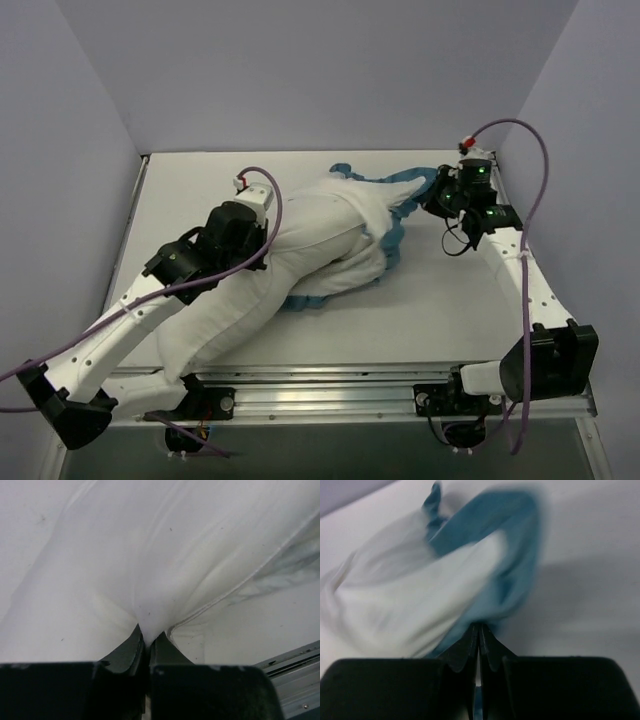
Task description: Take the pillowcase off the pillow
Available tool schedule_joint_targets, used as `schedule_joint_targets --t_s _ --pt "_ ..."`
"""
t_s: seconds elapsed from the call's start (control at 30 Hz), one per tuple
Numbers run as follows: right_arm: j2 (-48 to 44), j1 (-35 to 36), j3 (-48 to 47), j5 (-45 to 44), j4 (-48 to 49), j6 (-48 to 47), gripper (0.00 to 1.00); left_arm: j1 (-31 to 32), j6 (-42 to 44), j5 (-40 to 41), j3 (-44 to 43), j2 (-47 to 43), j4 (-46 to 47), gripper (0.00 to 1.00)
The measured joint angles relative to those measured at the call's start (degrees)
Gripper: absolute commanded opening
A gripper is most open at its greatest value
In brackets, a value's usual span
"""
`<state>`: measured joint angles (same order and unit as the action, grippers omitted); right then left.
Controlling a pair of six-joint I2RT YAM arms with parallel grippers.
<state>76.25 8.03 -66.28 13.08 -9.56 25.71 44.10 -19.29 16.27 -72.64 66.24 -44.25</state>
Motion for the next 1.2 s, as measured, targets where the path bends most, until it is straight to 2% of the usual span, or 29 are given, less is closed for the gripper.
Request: schedule_joint_targets --t_s 0.13,0.2,0.3,0.4,0.43,0.47,0.53,0.57,0.6,0.63,0.73,0.83,0.97,1.2 --pt "0.98 -10.73 -5.38 -7.58 -1.33 1.33 0.0 -5.57 1.18 1.75 -0.44 -4.37 -7.02 0.02" --pt "1.79 -13.75 -7.87 -10.29 -1.49 1.99 0.0 -7.28 1.99 3.04 -0.48 -6.69 -10.25 0.02" --pt "2.97 -13.94 -10.69 -11.15 -1.7 2.58 0.0 -7.93 2.97 3.87 -0.48 -9.05 -14.32 0.02" --pt "3.3 -13.11 -10.95 -7.78 -1.38 2.6 0.0 -7.93 3.56 2.99 -0.39 -10.03 -15.13 0.02" --pt "3.3 -12.39 -10.88 -6.54 -1.22 2.58 0.04 -7.93 3.65 2.43 -0.17 -10.19 -14.93 0.02" --pt "3.26 -11.08 -10.64 -5.51 -0.9 2.58 0.2 -7.93 3.74 1.88 0.28 -10.34 -14.53 0.02" --pt "3.15 -7.15 -10.01 -3.87 -0.85 2.08 0.35 -7.93 3.85 0.76 1.55 -10.47 -13.73 0.02" --pt "3.04 -4.68 -9.27 -2.51 -0.7 1.6 0.47 -7.93 3.87 0.17 2.32 -10.43 -13.22 0.02" --pt "2.84 -2.14 -8.09 -1.11 -0.9 1.36 0.51 -7.93 3.85 -0.31 3.02 -10.27 -12.66 0.02" --pt "2.58 -0.11 -6.95 0.26 -1.25 1.09 0.6 -7.93 3.82 -0.87 3.65 -10.08 -11.96 0.02" --pt "0.52 2.75 -2.23 2.01 -2.75 0.74 0.75 -7.89 3.56 -2.47 5.38 -9.51 -9.14 0.02" --pt "-3.45 2.16 2.99 2.1 -5.03 1.11 0.8 -7.87 3.23 -3.52 6.71 -9.22 -7.32 0.02" --pt "-6.99 1.77 6.27 2.97 -5.2 1.51 0.8 -7.87 2.89 -4.44 8.37 -9.22 -5.42 0.02" --pt "-7.17 1.75 10.27 3.45 -2.23 2.91 0.78 -7.87 2.21 -4.94 9.2 -9.22 -4.63 0.02"
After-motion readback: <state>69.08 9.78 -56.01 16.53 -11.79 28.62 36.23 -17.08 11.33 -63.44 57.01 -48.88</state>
